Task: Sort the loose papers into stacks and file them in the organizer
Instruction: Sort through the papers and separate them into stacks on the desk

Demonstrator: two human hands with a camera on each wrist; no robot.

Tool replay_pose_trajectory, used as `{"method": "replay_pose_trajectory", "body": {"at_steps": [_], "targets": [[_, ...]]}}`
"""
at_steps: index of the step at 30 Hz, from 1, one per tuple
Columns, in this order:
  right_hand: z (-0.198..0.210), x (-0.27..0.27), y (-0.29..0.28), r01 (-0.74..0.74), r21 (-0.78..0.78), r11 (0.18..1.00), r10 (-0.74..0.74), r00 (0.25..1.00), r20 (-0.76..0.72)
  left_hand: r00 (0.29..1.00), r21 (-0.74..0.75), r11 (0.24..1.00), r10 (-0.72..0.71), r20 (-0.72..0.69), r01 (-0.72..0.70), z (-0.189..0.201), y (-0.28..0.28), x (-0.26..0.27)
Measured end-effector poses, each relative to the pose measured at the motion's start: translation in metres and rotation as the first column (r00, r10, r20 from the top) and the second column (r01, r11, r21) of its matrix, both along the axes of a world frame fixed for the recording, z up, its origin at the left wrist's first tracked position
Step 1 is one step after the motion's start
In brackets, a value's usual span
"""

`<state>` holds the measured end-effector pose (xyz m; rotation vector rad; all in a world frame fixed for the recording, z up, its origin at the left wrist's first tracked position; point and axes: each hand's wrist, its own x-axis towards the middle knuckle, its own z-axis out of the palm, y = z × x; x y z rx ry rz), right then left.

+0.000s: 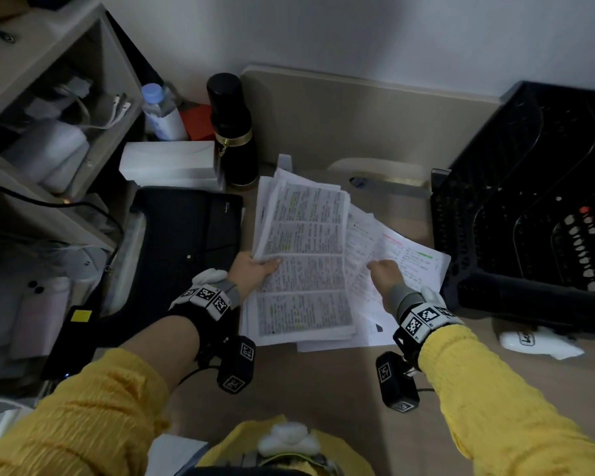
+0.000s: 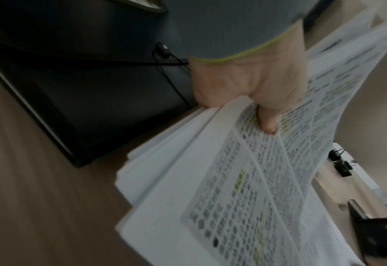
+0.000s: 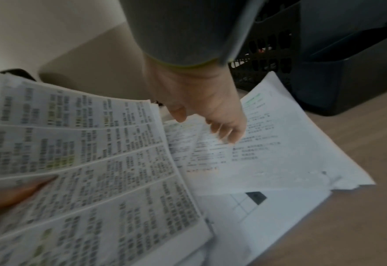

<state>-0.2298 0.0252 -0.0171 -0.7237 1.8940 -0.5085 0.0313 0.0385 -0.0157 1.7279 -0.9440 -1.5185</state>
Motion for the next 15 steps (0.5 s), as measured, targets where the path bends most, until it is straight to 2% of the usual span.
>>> {"method": "replay_pose_trajectory", "body": {"at_steps": [2, 4, 8, 11, 15], "targets": [[-0.007, -0.019, 0.003, -0.007, 0.164, 0.986, 0.054, 0.958, -0.282, 1.0, 0.03, 0.999, 0.019, 0.015, -0.019, -0.006, -0.002, 0.002], [-0.011, -0.035, 0.008, 0.048, 0.287, 0.957, 0.085, 0.898, -0.432, 0.999, 0.038, 0.999, 0.025, 0.038, -0.027, -0.01, -0.003, 0.002], [-0.024, -0.05, 0.014, 0.154, 0.313, 0.937, -0.027, 0.927, -0.375, 0.997, 0.043, 0.998, 0.032, 0.066, -0.035, -0.016, -0.005, -0.001], [-0.028, -0.056, 0.012, 0.18, 0.348, 0.92, -0.026, 0.914, -0.404, 0.997, 0.062, 0.997, 0.05, 0.06, -0.054, -0.019, -0.006, -0.001], [-0.022, -0.059, 0.012, 0.169, 0.359, 0.918, -0.033, 0.934, -0.355, 0.996, 0.074, 0.995, 0.069, 0.059, -0.073, -0.021, -0.007, 0.001]]}}
